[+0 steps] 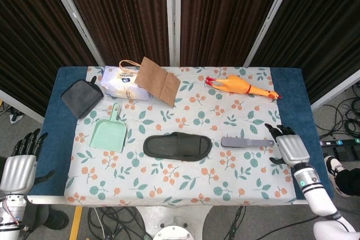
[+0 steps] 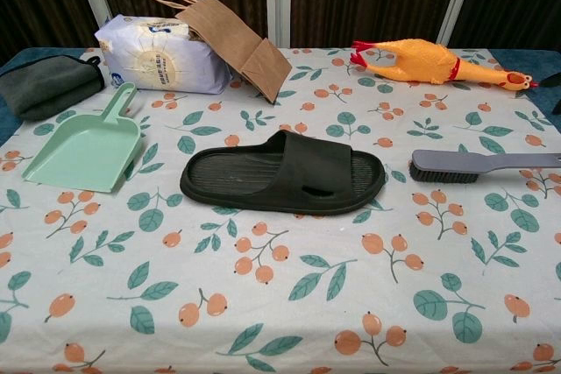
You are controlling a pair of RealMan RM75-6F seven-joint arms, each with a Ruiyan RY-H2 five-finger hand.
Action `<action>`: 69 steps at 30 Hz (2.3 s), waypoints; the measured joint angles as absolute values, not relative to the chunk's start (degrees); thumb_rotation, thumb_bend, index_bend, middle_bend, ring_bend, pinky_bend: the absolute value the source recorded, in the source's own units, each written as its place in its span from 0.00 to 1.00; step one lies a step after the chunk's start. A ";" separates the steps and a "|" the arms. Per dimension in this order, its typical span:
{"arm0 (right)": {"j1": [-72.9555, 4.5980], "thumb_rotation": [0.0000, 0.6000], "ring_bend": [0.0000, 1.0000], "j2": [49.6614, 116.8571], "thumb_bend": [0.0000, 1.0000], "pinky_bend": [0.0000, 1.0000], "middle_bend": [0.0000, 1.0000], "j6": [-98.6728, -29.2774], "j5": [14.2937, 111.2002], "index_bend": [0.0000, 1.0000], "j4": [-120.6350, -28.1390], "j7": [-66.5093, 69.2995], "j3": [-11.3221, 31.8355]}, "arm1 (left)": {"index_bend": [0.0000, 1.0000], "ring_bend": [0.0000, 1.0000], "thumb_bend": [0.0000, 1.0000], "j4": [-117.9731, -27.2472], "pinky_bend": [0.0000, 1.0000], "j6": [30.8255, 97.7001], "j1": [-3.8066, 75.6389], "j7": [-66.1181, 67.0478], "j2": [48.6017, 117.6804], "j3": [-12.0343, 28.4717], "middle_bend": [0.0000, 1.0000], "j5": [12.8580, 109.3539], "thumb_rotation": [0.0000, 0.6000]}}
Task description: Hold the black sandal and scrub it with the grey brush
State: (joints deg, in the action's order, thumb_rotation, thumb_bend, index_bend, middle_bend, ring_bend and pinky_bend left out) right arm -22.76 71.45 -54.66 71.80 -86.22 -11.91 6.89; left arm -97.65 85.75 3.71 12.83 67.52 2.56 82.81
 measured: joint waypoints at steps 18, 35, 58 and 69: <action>-31.59 1.00 0.37 80.86 0.09 0.30 0.50 -43.85 63.43 0.47 -74.37 -15.42 7.02 | 0.14 0.03 0.00 -95.94 0.14 85.57 3.58 11.08 67.97 2.32 0.13 82.71 1.00; -33.53 1.00 0.58 82.63 0.17 0.74 0.57 -40.30 59.63 0.50 -72.75 -12.90 6.23 | 0.14 0.03 0.00 -95.31 0.14 85.98 3.29 10.36 67.96 2.53 0.13 82.36 1.00; -35.26 1.00 1.00 82.06 0.36 1.00 0.97 -39.21 63.34 1.00 -74.07 -2.28 7.77 | 0.14 0.03 0.00 -93.74 0.14 85.05 4.45 6.47 69.19 3.49 0.13 82.81 1.00; -35.57 1.00 1.00 77.01 0.38 1.00 1.00 -41.75 64.41 1.00 -79.80 -2.68 8.65 | 0.17 0.11 0.07 -91.61 0.15 78.66 10.62 -2.22 70.04 5.77 0.18 84.63 1.00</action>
State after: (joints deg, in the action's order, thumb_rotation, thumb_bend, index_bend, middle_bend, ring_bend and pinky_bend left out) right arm -35.57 77.01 -41.75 64.41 -79.80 -2.68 8.65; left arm -91.61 78.66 10.62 -2.22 70.04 5.77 84.63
